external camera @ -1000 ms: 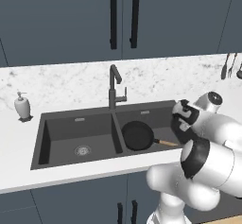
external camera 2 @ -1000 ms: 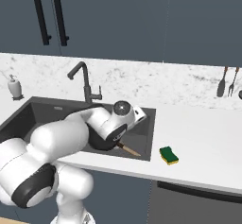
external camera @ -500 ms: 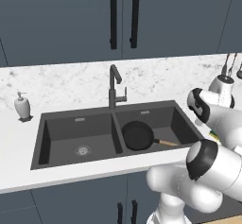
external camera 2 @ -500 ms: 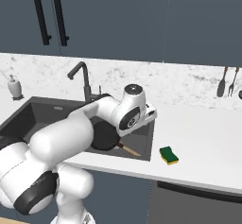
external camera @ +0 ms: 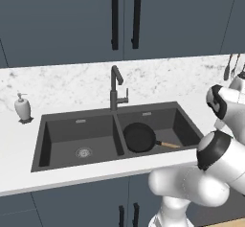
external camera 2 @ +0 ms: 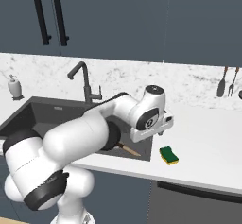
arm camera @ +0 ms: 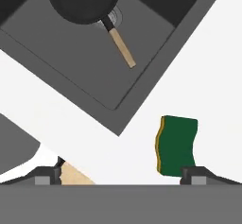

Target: Pick the pan and sponge and place them into the sink. Then turn on the water.

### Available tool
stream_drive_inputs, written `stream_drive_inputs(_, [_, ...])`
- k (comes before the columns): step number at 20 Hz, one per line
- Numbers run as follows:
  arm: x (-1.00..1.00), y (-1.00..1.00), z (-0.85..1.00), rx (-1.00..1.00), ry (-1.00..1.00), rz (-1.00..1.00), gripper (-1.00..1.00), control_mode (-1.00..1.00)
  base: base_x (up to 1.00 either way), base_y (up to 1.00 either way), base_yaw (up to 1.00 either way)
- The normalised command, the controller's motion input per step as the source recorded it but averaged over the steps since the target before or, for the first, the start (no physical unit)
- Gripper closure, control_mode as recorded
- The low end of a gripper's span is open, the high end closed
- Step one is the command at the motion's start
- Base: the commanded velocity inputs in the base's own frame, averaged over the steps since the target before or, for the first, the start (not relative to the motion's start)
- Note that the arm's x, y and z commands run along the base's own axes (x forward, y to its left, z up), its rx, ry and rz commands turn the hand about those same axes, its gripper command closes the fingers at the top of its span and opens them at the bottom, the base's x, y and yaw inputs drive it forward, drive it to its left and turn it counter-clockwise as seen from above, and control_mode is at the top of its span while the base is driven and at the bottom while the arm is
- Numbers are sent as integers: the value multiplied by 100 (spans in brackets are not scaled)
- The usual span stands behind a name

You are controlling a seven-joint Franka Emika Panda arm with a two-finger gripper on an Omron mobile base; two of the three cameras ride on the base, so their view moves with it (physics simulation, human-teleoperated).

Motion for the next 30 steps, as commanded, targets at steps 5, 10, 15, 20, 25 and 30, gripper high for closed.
stream_drive_inputs(5, [-12, -22, -32, 0, 3, -9, -100, -100, 0, 0, 0])
stream_drive_inputs(10, [0, -18, -36, 0, 2, -5, -100, -100, 0, 0, 0])
stream_drive_inputs(15, [0, -30, -41, 0, 0, -3, -100, -100, 0, 0, 0])
stream_drive_inputs(20, [0, -29, -29, 0, 0, -1, -100, -100, 0, 0, 0])
stream_drive_inputs(25, [8, -7, -12, 1, 0, 0, -100, -100, 0, 0, 0])
stream_drive_inputs(30, [21, 0, -11, 0, 0, 0, -100, -100, 0, 0, 0])
